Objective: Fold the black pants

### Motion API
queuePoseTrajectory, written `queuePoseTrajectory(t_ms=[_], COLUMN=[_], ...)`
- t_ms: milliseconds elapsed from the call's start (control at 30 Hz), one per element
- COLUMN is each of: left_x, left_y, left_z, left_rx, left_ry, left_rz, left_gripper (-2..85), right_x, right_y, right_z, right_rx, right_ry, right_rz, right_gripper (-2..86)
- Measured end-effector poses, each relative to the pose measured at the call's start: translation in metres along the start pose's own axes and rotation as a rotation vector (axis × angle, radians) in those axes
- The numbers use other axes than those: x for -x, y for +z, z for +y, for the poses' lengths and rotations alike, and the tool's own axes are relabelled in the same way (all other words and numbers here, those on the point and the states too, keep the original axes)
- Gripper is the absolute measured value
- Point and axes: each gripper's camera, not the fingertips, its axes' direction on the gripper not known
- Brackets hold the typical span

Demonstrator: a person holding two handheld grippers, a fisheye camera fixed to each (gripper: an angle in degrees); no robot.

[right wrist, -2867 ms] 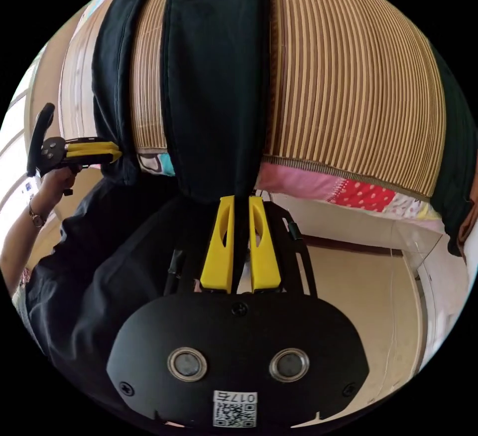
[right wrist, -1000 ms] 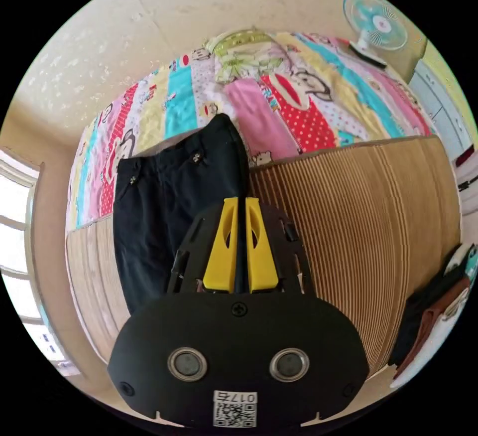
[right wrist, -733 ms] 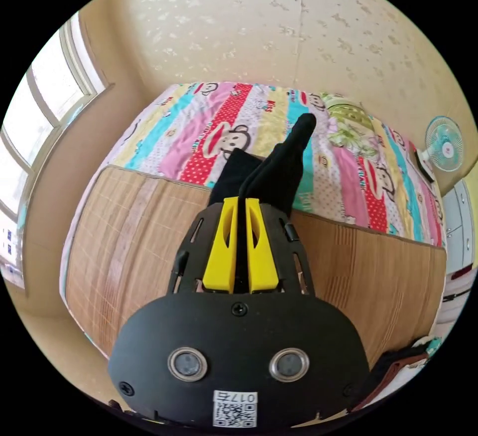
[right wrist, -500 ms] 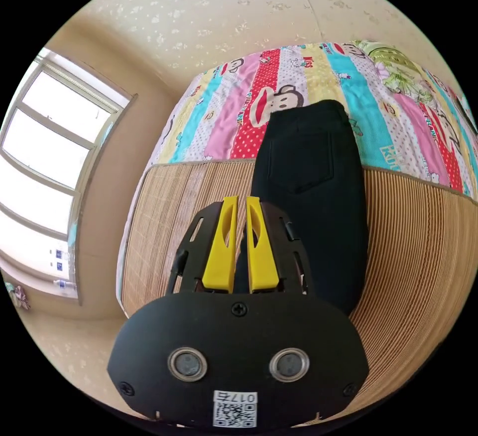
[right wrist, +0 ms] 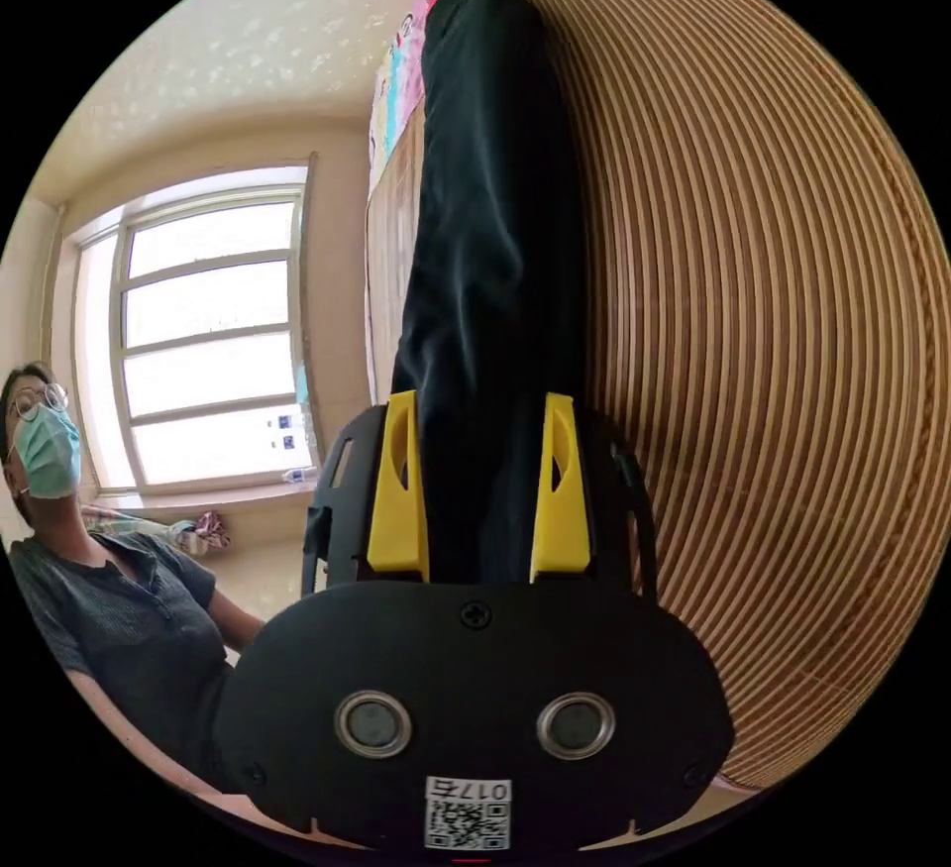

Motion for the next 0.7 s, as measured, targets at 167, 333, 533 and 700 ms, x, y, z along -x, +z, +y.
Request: queuePoseTrajectory(t_ms=[167,333,533,700], left_x=[0.001,0.008,0.010,0.006], left_y=[0.005,-0.005,0.006,0.058], left_z=[0.008,0.023,0.027,0.034], left_rx=[0.029,0.035,0.062,0.253], left_ry=[-0.083,-0.251,-0.226,-0.074], left_rz=[-0.062,-0.574,-0.664,-0.703], left_gripper=[3.4,4.7,6.5,4.0], right_x=[0.012,0.012,0.005,0.022], right_y=[-0.006,-0.010,0.000,-0.004], right_z=[0.029,0.039,0.018,0.030], right_rx=[-0.124,-0.088,-0.014,0.013], right_ry=[-0.082,0.064,0.082,0.006], right_rz=[-0.432,0.058,0.207,0.230], right_gripper=[8.2,3.8,3.1,3.0])
